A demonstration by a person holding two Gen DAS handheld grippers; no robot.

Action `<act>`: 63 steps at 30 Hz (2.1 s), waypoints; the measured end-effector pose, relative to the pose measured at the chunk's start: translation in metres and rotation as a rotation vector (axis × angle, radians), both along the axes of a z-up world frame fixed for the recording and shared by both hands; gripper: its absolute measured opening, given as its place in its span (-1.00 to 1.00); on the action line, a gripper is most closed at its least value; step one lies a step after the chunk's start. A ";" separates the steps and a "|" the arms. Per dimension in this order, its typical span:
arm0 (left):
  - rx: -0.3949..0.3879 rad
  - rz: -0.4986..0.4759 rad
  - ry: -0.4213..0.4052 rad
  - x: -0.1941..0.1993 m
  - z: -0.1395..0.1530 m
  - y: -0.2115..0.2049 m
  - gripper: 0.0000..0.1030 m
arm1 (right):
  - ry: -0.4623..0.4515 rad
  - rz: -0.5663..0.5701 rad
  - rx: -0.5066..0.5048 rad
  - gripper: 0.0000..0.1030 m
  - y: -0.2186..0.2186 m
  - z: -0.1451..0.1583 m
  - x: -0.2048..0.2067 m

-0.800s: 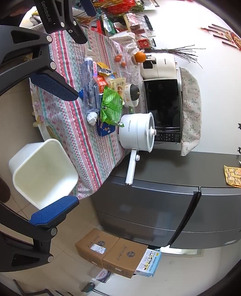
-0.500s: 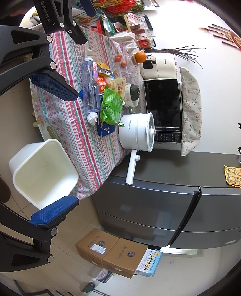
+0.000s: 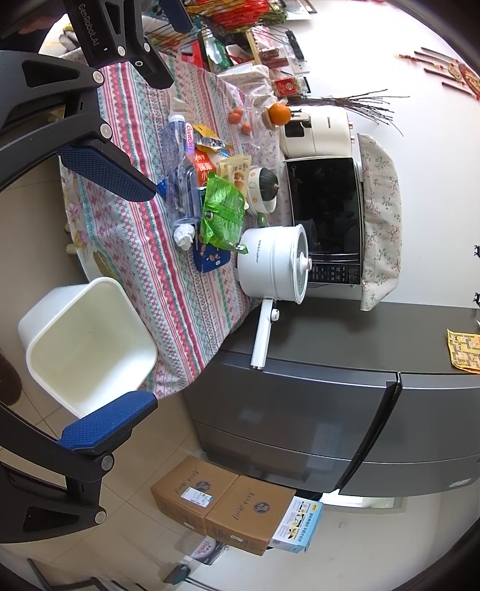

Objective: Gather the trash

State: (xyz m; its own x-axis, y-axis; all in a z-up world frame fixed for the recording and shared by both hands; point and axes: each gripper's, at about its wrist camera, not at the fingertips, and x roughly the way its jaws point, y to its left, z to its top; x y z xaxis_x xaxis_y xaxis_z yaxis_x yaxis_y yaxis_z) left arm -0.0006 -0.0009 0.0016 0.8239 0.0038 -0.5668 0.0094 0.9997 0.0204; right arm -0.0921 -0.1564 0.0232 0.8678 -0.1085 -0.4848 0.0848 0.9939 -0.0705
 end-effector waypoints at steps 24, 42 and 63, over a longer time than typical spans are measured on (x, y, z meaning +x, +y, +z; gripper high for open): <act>-0.034 -0.013 0.008 0.003 0.002 0.001 0.99 | 0.001 -0.021 -0.003 1.00 -0.003 0.003 -0.002; -0.176 -0.156 0.222 0.080 -0.022 0.069 0.98 | 0.218 0.243 0.010 1.00 0.019 0.033 0.087; 0.332 -0.672 0.585 0.231 -0.104 0.004 0.61 | 0.595 0.236 0.190 1.00 -0.008 -0.052 0.218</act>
